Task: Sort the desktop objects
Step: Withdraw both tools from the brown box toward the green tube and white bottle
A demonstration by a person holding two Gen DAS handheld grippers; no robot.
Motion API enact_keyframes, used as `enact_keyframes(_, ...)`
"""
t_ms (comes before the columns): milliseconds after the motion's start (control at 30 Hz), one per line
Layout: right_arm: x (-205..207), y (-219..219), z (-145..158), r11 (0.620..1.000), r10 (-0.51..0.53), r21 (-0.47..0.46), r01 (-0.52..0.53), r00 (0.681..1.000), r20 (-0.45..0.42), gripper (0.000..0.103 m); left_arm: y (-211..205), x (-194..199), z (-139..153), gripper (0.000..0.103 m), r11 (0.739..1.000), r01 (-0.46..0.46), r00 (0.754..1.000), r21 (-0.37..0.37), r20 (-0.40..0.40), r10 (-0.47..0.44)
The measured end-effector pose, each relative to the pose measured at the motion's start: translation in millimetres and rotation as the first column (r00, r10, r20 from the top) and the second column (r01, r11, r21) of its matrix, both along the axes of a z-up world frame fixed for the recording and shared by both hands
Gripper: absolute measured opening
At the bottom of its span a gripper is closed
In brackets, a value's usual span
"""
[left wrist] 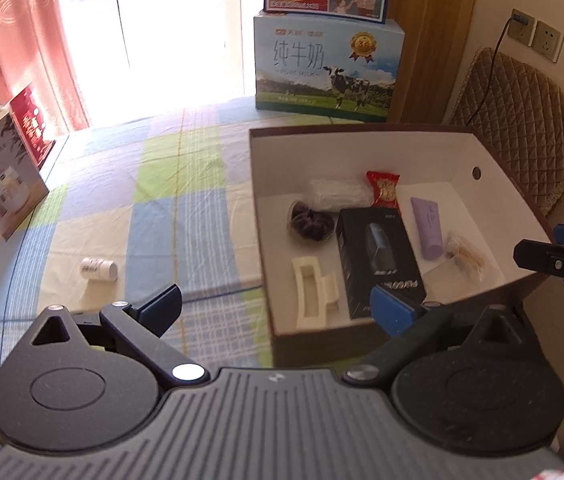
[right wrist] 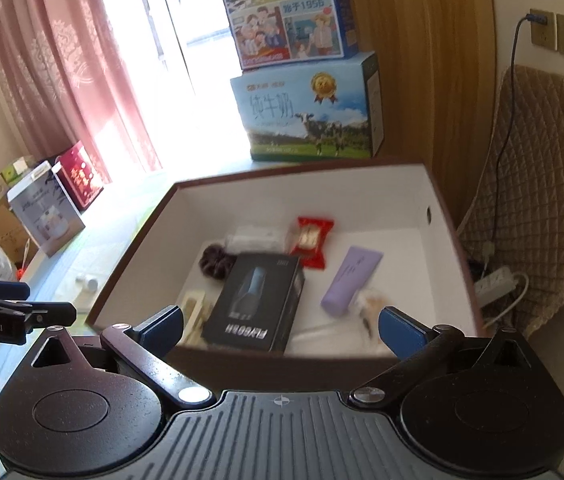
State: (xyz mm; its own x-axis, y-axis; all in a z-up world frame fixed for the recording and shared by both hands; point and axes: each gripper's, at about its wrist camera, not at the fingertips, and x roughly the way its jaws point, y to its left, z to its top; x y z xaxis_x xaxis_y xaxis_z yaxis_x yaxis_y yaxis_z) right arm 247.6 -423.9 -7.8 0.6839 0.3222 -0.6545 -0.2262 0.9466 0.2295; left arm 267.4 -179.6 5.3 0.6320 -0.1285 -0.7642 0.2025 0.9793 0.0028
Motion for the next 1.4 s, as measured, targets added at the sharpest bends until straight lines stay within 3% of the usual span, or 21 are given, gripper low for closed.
enact_keyframes(400,-36,47,-16,0.998,0.068,-0.009,-0.069,0.996,-0.063,0.101,56,-45,-13,0.099,0.998,-0.064,0.996,-0.001,-0.069,0.064)
enact_keyframes(867,-55,133,-42,0.980,0.198,0.006,-0.199,0.969,-0.146,0.101,110,-66,-24,0.099,0.992,-0.125,0.986,0.007,-0.109,0.125)
enact_keyframes(1400,-54,229,-65,0.961,0.278,0.035,-0.276,0.951,-0.137,0.101,190,-75,-41,0.099,0.976,-0.214,0.967,0.026,-0.134,0.216)
